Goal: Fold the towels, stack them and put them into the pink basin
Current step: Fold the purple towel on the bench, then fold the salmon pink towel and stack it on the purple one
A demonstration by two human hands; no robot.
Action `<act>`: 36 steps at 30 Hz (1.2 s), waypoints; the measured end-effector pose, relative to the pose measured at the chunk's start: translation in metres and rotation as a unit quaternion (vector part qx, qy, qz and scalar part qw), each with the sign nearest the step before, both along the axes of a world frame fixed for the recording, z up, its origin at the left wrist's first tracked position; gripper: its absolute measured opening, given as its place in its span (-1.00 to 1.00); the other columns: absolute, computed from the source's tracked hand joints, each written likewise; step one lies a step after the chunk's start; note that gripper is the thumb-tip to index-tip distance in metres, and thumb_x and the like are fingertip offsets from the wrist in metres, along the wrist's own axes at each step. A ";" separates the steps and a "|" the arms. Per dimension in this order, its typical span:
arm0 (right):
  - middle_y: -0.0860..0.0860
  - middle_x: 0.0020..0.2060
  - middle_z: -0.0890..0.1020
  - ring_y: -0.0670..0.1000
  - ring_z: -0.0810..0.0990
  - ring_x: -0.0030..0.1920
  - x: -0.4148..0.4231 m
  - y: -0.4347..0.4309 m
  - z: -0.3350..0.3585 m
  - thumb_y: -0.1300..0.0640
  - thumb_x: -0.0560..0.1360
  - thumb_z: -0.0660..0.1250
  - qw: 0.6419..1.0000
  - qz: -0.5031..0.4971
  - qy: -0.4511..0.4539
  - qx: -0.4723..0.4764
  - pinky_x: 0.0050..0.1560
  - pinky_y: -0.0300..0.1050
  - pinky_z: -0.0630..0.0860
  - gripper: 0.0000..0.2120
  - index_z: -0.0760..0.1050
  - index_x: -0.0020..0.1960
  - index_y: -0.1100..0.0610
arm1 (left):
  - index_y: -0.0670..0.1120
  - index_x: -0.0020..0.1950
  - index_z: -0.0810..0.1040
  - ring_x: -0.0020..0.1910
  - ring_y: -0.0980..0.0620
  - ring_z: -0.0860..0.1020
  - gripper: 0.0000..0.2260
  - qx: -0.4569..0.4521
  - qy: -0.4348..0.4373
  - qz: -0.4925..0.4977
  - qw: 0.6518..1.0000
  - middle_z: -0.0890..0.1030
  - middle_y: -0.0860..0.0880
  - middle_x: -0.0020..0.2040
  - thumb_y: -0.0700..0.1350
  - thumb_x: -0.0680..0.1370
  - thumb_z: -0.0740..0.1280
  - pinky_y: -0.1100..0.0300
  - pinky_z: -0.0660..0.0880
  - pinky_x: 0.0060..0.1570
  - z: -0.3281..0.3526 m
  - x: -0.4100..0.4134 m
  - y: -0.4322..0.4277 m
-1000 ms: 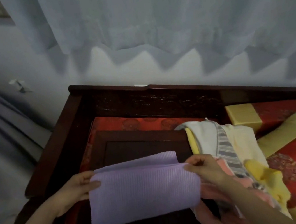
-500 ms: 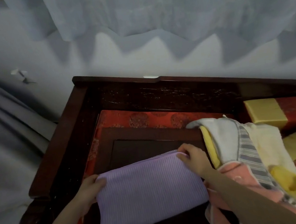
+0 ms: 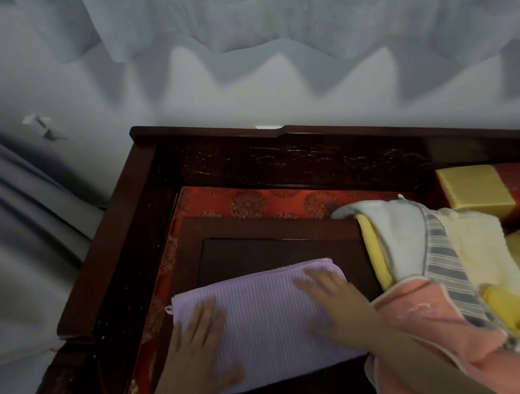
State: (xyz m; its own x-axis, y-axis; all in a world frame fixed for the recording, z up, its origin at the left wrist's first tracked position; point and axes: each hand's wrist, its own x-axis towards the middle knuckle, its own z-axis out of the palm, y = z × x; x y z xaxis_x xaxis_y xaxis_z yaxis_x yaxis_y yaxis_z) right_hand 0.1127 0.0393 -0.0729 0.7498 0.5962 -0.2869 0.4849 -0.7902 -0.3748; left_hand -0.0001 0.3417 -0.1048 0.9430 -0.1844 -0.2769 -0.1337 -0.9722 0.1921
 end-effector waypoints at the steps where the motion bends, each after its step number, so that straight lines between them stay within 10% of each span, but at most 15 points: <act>1: -0.06 0.53 0.03 0.03 -0.02 0.52 -0.008 -0.001 -0.004 -0.32 0.39 0.22 0.999 0.025 0.023 -0.023 0.45 0.10 0.16 -0.23 0.02 0.50 -0.19 | -0.07 0.55 0.08 0.53 -0.06 -0.02 -0.06 0.011 0.001 -0.010 1.000 0.09 -0.10 0.56 0.48 0.35 0.13 -0.04 -0.19 0.41 -0.003 0.001 0.000; 10: -0.02 0.55 -0.02 0.07 -0.07 0.53 0.017 0.023 -0.021 -0.31 0.40 0.28 0.998 -0.049 0.004 -0.048 0.46 0.11 0.02 -0.20 0.02 0.52 -0.15 | 0.09 0.48 -0.37 0.48 0.08 -0.38 0.02 0.037 0.087 -0.026 0.995 -0.41 0.09 0.48 0.60 0.20 -0.13 -0.09 -0.35 0.41 0.014 0.086 0.024; 15: 0.02 0.49 0.20 0.09 0.16 0.46 0.007 0.005 0.008 -0.21 0.44 0.23 0.993 -0.104 -0.027 0.042 0.32 0.14 0.35 -0.34 0.20 0.47 -0.03 | -0.03 0.55 -0.07 0.52 0.07 -0.04 -0.01 -0.070 0.011 0.064 0.995 -0.04 0.07 0.54 0.49 0.28 0.10 0.01 -0.11 0.47 0.040 0.086 -0.027; 19: 0.01 0.21 0.49 0.04 0.49 0.16 -0.010 -0.074 0.043 -0.11 0.42 0.19 0.973 -0.204 -0.039 0.100 0.16 -0.02 0.46 -0.52 0.44 0.29 0.05 | -0.08 0.05 0.56 -0.05 0.08 0.55 -0.80 -0.339 0.108 0.210 0.911 0.60 0.05 -0.01 -0.01 0.49 0.37 0.19 0.43 0.00 0.065 0.069 -0.142; 23: 0.06 0.04 0.60 0.10 0.57 0.06 -0.020 -0.154 0.057 -0.15 0.39 0.17 0.954 -0.288 -0.033 0.069 0.08 -0.04 0.49 -0.58 0.54 0.09 0.07 | -0.22 -0.18 0.55 -0.31 -0.04 0.59 -0.55 -0.419 0.364 0.350 0.755 0.62 -0.14 -0.24 0.20 0.49 0.30 0.18 0.54 -0.33 0.065 0.062 -0.229; 27: 0.12 -0.01 0.62 0.12 0.59 0.03 -0.026 -0.189 0.050 -0.01 0.46 0.39 0.937 -0.346 0.001 0.044 0.08 -0.06 0.48 -0.69 0.55 0.10 0.15 | -0.29 -0.06 0.60 -0.25 -0.12 0.63 -0.37 -0.439 0.400 0.460 0.660 0.67 -0.24 -0.12 0.32 0.40 0.32 0.20 0.54 -0.50 0.062 0.064 -0.277; 30: 0.10 -0.08 0.60 0.11 0.58 -0.04 -0.027 -0.189 0.043 0.04 0.44 0.39 0.931 -0.360 0.043 0.046 0.00 -0.08 0.46 -0.69 0.52 0.10 0.20 | -0.26 0.09 0.57 -0.28 -0.10 0.62 -0.58 -0.454 0.357 0.459 0.675 0.66 -0.23 -0.09 0.05 0.42 0.41 0.23 0.52 -0.55 0.058 0.070 -0.288; 33: 0.00 -0.05 0.58 -0.02 0.57 -0.07 -0.023 -0.189 0.048 0.08 0.40 0.44 0.904 -0.398 0.109 0.106 0.04 -0.20 0.48 -0.53 0.43 0.26 0.16 | -0.21 0.17 0.56 -0.05 -0.17 0.61 -0.46 -0.482 0.265 0.400 0.733 0.64 -0.20 -0.01 -0.07 0.21 0.33 -0.06 0.61 -0.03 0.062 0.073 -0.290; 36: -0.04 0.07 0.49 -0.04 0.49 0.08 -0.013 -0.188 0.061 0.14 0.36 0.48 0.890 -0.382 0.167 0.184 0.04 -0.30 0.42 -0.34 0.28 0.38 0.08 | -0.11 0.16 0.52 0.00 -0.08 0.61 -0.51 -0.548 0.200 0.309 0.751 0.63 -0.13 0.05 -0.13 0.23 0.30 0.01 0.58 0.01 0.100 0.077 -0.288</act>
